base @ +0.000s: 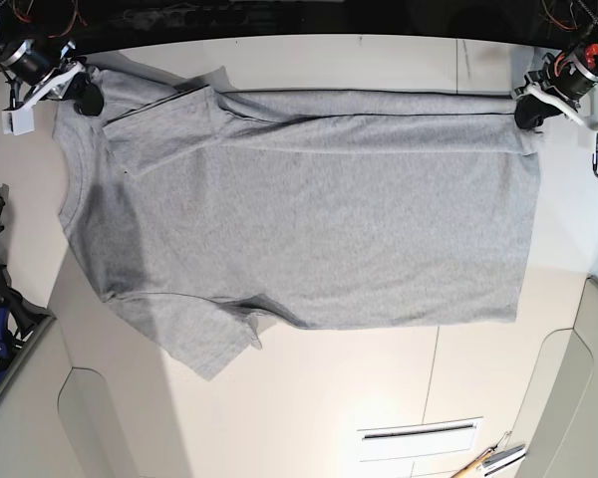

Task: Fold the T-shirt properly
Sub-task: 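Release the folded edge and regrasp the shirt's new side edge with both grippers, then pull the opposite side edge over the shirt with both grippers, folding lengthwise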

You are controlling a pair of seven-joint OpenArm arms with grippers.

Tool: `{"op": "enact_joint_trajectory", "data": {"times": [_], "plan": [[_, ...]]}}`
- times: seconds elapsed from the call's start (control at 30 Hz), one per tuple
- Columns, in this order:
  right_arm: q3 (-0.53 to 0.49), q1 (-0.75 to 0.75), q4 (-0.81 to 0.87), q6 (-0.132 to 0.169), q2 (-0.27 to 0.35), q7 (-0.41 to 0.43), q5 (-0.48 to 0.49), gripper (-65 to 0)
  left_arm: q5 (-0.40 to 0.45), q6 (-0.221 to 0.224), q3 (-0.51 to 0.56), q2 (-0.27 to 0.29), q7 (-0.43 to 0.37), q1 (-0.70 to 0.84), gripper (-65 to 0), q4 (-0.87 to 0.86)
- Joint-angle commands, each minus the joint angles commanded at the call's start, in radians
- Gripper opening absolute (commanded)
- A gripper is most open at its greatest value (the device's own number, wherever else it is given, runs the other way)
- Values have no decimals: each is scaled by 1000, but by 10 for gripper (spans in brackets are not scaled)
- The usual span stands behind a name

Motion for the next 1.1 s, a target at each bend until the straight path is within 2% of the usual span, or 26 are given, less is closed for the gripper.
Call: {"op": "enact_joint_trajectory", "data": {"times": [0.23,0.63,0.67,0.73,0.8,0.83,0.9,1.03,1.1], "plan": [[6,-60,0,0,0,0,9,-650,0,0,0,0,0,62,-650,11],[8,-66,0,-6,-2,-3,-19,-650,0,0,0,0,8,79,-650,11],[8,-65,0,-8,-3,-3,-20,-650,0,0,0,0,8,79,-597,11],[8,-65,0,-8,-3,-3,-20,-507,1,0,0,0,8,79,-490,11],[8,-65,0,-8,-3,12,-28,-389,0,0,0,0,27,79,-456,11],[10,-65,0,-8,-3,16,-31,-361,1,0,0,0,31,79,-456,11],[26,-56,0,-9,-3,16,-30,-357,-1,0,0,0,30,79,-450,11],[110,-38,0,-8,-2,15,-10,-357,-47,0,-39,0,29,79,-327,11],[165,-20,0,-9,0,15,3,-357,-72,0,-98,0,29,79,-317,11]]}}
